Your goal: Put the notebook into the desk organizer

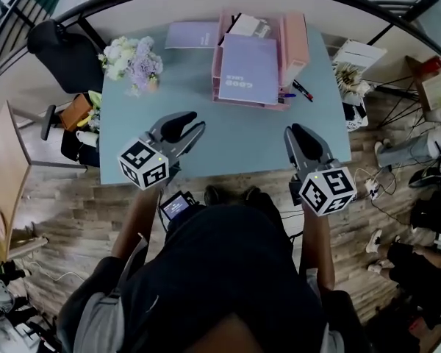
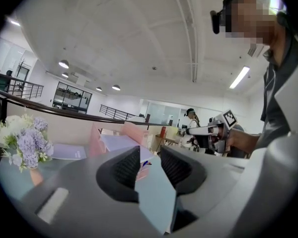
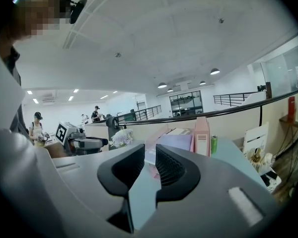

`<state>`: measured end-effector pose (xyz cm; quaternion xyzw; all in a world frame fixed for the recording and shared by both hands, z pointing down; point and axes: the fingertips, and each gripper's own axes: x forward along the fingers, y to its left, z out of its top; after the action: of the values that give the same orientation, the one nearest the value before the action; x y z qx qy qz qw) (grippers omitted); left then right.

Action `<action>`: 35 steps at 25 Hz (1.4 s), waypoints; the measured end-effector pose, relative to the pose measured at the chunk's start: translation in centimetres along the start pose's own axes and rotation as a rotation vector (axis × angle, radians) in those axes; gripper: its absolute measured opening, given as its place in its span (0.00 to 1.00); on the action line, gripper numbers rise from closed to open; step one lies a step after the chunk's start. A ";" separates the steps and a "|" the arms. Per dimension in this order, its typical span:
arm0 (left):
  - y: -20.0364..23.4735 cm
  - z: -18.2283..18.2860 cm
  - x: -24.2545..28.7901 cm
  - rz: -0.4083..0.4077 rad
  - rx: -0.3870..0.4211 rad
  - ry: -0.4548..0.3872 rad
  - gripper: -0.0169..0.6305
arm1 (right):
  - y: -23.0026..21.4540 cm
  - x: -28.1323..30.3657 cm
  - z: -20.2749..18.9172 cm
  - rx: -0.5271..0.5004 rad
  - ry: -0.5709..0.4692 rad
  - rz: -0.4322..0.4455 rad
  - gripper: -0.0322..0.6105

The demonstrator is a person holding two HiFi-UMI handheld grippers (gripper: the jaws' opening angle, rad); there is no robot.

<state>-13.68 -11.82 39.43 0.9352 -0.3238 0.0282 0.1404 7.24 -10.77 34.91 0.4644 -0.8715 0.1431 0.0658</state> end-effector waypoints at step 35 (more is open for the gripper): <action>8.0 -7.0 11.3 0.102 -0.263 0.112 0.37 | -10.6 13.2 -9.0 0.219 0.280 0.090 0.38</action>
<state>-9.41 -22.54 49.73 0.8882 -0.3632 0.0449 0.2777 8.44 -23.99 48.71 0.4050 -0.8528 0.3034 0.1291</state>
